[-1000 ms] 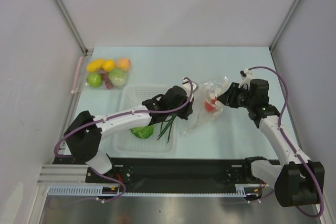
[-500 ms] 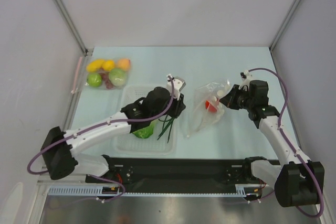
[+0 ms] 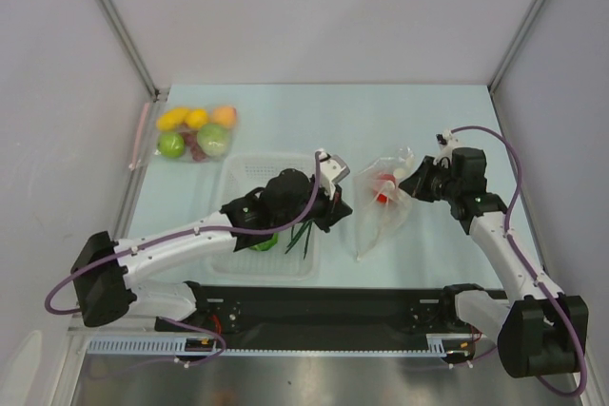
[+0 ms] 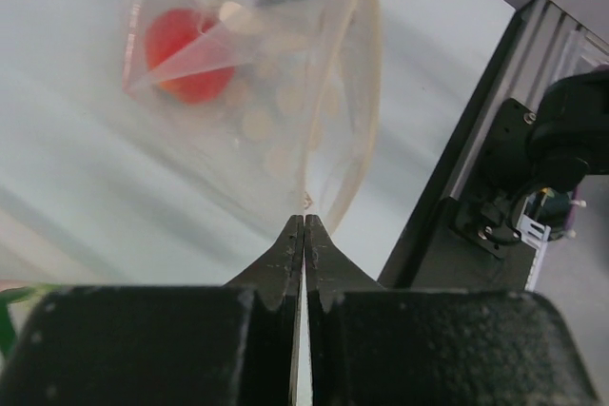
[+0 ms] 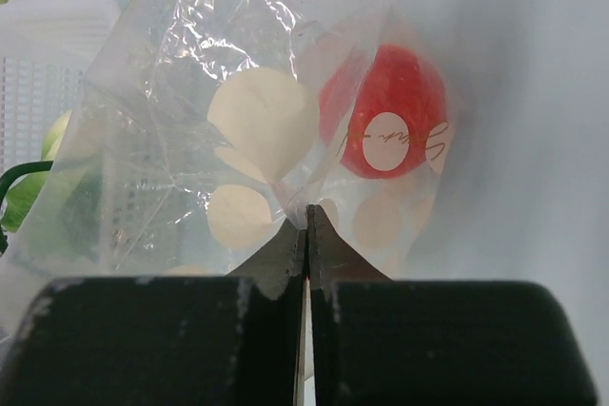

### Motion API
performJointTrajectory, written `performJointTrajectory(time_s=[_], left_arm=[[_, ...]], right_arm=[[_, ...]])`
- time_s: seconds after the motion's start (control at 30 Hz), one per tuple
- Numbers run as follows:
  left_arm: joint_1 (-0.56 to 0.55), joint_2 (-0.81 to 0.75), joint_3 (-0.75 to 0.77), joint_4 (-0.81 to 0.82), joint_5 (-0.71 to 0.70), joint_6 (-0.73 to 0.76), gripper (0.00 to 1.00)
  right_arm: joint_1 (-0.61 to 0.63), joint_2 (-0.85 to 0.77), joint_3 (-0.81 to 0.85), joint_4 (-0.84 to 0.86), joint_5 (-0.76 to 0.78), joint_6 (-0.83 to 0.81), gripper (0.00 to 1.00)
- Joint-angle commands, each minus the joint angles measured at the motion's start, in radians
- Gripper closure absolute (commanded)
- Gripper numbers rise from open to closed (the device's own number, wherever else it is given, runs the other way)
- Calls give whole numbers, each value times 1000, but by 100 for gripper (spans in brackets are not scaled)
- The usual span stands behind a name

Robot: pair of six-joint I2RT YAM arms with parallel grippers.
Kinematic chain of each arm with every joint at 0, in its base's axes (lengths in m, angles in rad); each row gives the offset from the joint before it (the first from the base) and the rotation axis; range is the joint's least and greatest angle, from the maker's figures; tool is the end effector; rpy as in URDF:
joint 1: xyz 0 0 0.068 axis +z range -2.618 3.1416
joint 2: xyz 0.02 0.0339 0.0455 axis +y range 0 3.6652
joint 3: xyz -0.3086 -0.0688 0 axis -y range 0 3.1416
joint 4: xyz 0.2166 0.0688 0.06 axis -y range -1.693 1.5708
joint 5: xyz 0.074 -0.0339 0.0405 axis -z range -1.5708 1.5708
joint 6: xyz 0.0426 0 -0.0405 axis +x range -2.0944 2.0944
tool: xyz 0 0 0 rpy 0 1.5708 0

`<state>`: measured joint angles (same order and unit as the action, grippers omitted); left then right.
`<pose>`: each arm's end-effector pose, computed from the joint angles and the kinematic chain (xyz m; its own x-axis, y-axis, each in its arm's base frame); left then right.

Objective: Open the zip-top bag and remove the fake food

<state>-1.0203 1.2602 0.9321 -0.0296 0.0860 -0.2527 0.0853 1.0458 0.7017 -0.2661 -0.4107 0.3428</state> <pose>0.1324 -0.2228 0.3536 -0.4002 0.1758 -0.8994 0.8171 0.5128 -0.2633 0.1800 0.0325 0.2992 -0.6736 0.2517 -0.6949 -0.1887 0.8505 0.4909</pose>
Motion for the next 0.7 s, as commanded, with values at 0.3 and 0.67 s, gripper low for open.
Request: performJointTrajectory(time_s=[0.3,0.67], left_arm=[[-89,88,30,128,43,-54,95],[-100,192,70,152,-20,-59,89]], right_arm=[[-2,-32,2,-9,9,19,100],[-4,-64,-11,-32,7,16,100]])
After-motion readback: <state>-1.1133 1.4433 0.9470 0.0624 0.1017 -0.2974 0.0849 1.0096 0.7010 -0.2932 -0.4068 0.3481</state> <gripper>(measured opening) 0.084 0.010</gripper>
